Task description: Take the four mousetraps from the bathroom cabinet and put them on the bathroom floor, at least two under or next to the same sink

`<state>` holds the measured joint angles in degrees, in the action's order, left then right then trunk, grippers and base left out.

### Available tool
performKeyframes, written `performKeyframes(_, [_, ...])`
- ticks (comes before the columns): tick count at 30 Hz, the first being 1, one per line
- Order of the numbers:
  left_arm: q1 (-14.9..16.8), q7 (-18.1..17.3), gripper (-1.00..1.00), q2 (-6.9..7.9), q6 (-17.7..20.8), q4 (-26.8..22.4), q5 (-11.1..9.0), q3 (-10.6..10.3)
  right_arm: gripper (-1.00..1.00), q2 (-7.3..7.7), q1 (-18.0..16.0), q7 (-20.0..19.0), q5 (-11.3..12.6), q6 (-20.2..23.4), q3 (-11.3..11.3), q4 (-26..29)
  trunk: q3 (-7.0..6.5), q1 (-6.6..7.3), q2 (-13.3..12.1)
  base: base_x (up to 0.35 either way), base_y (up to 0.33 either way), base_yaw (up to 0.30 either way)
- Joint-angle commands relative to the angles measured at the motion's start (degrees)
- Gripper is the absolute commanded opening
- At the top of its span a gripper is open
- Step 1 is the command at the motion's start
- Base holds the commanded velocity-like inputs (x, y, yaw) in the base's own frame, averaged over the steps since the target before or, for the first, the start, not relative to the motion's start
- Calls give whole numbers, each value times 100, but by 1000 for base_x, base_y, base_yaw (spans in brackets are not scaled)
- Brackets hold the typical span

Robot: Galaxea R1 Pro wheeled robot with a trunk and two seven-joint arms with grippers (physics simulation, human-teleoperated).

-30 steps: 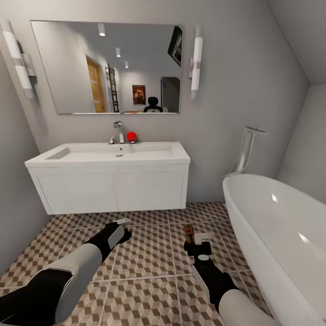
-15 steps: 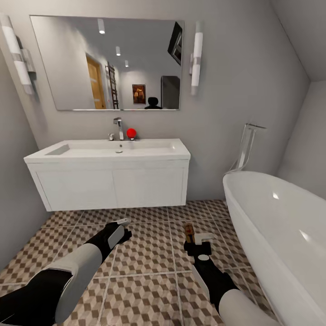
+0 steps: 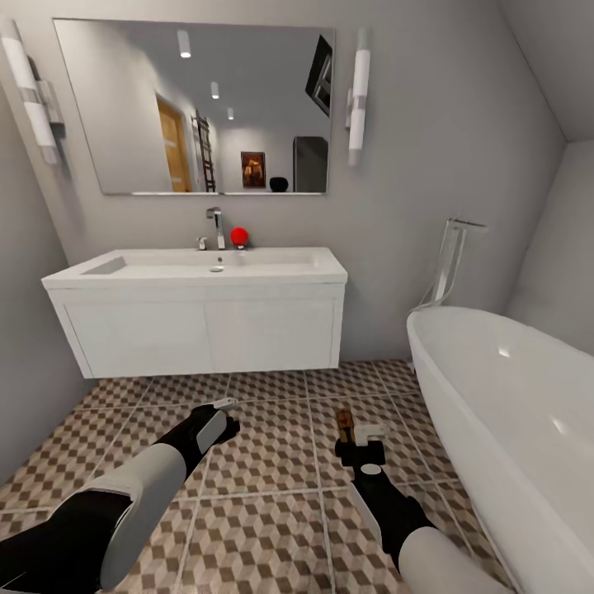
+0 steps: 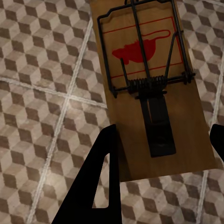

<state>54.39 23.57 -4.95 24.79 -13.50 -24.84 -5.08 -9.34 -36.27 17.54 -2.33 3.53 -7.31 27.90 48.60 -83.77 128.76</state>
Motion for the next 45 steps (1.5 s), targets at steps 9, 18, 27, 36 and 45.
performKeyframes(9, [2,43,-100,3,26,-13,-56,-46,-100,6,-3,64,-21,33,-34,5,168,-197,365,0,0,0])
performKeyframes(18, [0,3,-100,3,30,-8,-59,-60,-100,4,-3,65,-11,19,-34,-9,329,-395,726,0,0,0])
performKeyframes(27, [2,-16,-100,3,25,-4,-60,-67,-100,8,-3,67,43,-81,-21,-40,491,-592,1087,0,0,0])
performKeyframes(36, [2,-10,-100,1,16,-7,-54,-63,-100,3,-3,74,54,-525,-8,-304,653,-790,1448,0,0,0])
performKeyframes(45, [2,-10,-100,3,6,-12,-48,-63,-100,3,-3,74,5,-570,-12,-336,852,-813,1460,0,0,0])
